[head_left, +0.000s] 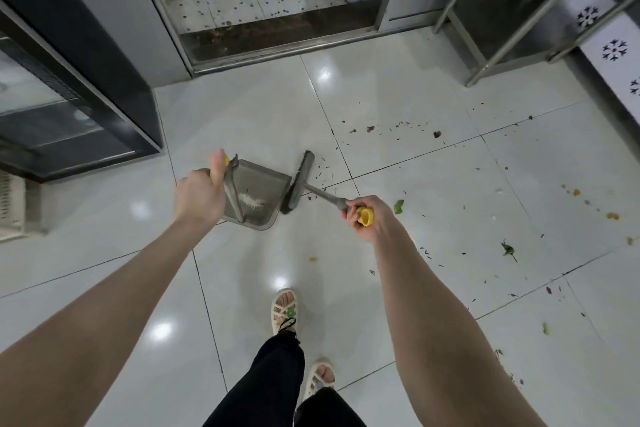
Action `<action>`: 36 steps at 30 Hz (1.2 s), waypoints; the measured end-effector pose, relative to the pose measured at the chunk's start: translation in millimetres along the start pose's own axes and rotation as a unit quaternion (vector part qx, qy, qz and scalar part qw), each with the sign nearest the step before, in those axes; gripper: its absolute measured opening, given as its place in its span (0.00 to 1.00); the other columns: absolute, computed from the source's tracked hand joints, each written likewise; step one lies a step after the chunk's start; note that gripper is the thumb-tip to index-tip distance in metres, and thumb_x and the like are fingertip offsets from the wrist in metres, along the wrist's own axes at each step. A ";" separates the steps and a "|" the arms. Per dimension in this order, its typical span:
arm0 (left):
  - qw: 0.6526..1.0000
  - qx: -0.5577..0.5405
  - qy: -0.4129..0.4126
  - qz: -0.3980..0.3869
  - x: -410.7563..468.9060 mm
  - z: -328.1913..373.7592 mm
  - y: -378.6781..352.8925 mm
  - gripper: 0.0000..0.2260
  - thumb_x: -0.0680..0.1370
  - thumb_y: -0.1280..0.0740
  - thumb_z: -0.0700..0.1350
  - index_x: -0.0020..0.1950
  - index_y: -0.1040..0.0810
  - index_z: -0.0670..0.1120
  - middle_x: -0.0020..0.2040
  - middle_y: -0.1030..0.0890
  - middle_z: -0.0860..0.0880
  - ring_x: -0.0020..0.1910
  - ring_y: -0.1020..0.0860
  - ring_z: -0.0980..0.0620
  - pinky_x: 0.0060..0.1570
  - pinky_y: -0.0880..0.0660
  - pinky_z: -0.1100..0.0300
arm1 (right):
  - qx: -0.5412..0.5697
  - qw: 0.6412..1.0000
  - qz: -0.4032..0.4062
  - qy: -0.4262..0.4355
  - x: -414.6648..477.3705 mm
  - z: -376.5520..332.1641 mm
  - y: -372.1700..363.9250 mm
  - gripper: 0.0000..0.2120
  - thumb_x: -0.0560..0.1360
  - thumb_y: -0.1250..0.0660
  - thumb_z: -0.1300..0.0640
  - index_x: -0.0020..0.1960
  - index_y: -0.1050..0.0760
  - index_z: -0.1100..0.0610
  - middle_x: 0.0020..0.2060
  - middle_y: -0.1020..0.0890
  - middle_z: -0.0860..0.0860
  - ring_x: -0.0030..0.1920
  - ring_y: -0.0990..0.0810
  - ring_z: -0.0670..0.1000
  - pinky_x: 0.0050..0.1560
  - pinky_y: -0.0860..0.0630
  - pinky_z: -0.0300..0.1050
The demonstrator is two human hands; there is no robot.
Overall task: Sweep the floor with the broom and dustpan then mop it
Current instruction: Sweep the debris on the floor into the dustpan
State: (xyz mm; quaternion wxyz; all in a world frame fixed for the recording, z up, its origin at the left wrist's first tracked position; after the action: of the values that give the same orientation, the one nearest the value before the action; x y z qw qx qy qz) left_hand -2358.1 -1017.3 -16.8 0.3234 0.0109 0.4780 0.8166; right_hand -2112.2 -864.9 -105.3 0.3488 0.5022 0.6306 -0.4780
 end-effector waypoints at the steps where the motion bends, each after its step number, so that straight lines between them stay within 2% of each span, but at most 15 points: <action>1: 1.000 -0.003 -0.003 -0.009 7.6 5.0 -5.4 0.35 0.81 0.55 0.61 0.43 0.24 0.33 0.40 0.23 0.37 0.44 0.28 0.39 0.44 0.36 0.54 | -0.001 1.000 0.016 -0.001 2.1 -7.3 3.4 0.08 0.77 0.43 0.70 0.43 0.28 0.66 0.37 0.28 0.59 0.16 0.30 0.45 0.17 0.33 0.31; 6: 0.998 -0.018 -0.015 -0.051 18.8 36.5 -28.2 0.35 0.80 0.55 0.63 0.40 0.24 0.34 0.39 0.24 0.39 0.41 0.30 0.42 0.42 0.37 0.55 | 0.025 0.997 0.069 -0.015 -13.4 -28.9 39.0 0.07 0.77 0.42 0.69 0.41 0.28 0.66 0.37 0.26 0.61 0.16 0.30 0.45 0.17 0.32 0.31; 10: 0.995 -0.007 -0.037 -0.088 15.9 65.1 -52.3 0.31 0.81 0.55 0.62 0.33 0.30 0.40 0.33 0.29 0.43 0.42 0.29 0.41 0.42 0.36 0.55 | 0.056 0.992 0.115 -0.021 -37.3 -33.2 75.3 0.07 0.77 0.40 0.69 0.41 0.28 0.65 0.37 0.26 0.61 0.16 0.30 0.45 0.18 0.32 0.30; 16: 0.990 0.005 -0.072 -0.122 3.5 94.3 -88.2 0.32 0.80 0.57 0.64 0.40 0.26 0.40 0.40 0.25 0.41 0.43 0.29 0.42 0.43 0.35 0.54 | 0.084 0.982 0.161 -0.049 -63.0 -28.6 145.3 0.04 0.77 0.39 0.67 0.44 0.27 0.65 0.37 0.25 0.60 0.16 0.28 0.47 0.16 0.31 0.32; 21: 0.987 -0.010 -0.088 -0.133 -0.2 110.3 -107.6 0.31 0.79 0.57 0.64 0.40 0.26 0.43 0.43 0.22 0.40 0.43 0.27 0.41 0.44 0.31 0.53 | 0.080 0.978 0.184 -0.056 -75.0 -33.8 169.0 0.03 0.77 0.40 0.67 0.46 0.28 0.65 0.34 0.25 0.58 0.15 0.30 0.46 0.15 0.33 0.32; 26: 0.983 0.004 -0.120 -0.137 0.9 122.3 -113.6 0.29 0.81 0.56 0.61 0.44 0.27 0.41 0.43 0.23 0.41 0.45 0.26 0.39 0.44 0.32 0.53 | 0.077 0.986 0.149 -0.009 -76.7 -55.9 163.6 0.02 0.77 0.42 0.67 0.47 0.30 0.64 0.35 0.27 0.59 0.17 0.29 0.45 0.16 0.31 0.33; 28: 0.985 0.000 -0.114 -0.129 4.7 126.0 -109.4 0.31 0.81 0.56 0.62 0.45 0.24 0.39 0.44 0.23 0.39 0.45 0.26 0.39 0.44 0.33 0.54 | 0.082 0.988 0.127 -0.005 -74.6 -61.5 159.1 0.03 0.78 0.42 0.67 0.48 0.30 0.66 0.35 0.27 0.58 0.17 0.29 0.45 0.16 0.30 0.33; 32: 0.988 -0.005 -0.103 -0.118 15.6 130.3 -98.4 0.33 0.80 0.56 0.64 0.41 0.24 0.39 0.44 0.22 0.39 0.44 0.27 0.40 0.43 0.34 0.54 | 0.087 0.993 0.085 -0.002 -64.8 -65.1 140.4 0.04 0.78 0.42 0.66 0.47 0.30 0.66 0.35 0.26 0.58 0.18 0.28 0.44 0.17 0.30 0.32; 36: 0.991 -0.013 -0.087 -0.099 29.6 134.7 -80.7 0.35 0.80 0.55 0.63 0.43 0.23 0.35 0.42 0.23 0.38 0.42 0.28 0.41 0.42 0.35 0.54 | 0.115 0.992 0.047 0.032 -54.4 -78.7 103.9 0.06 0.78 0.44 0.68 0.45 0.30 0.65 0.37 0.27 0.58 0.18 0.29 0.44 0.19 0.31 0.29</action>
State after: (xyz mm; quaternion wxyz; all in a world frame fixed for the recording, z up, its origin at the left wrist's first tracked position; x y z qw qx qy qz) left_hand -2295.6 -870.2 -15.9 0.4430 0.0305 0.4360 0.7828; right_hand -1994.9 -802.2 -57.9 0.2910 0.5827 0.5581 -0.5141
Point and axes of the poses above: each hand's wrist, its own x-axis towards the middle knuckle, its own y-axis out of the back of the hand, z = x × y, the point moved 5 cm from there along x, towards the middle knuckle
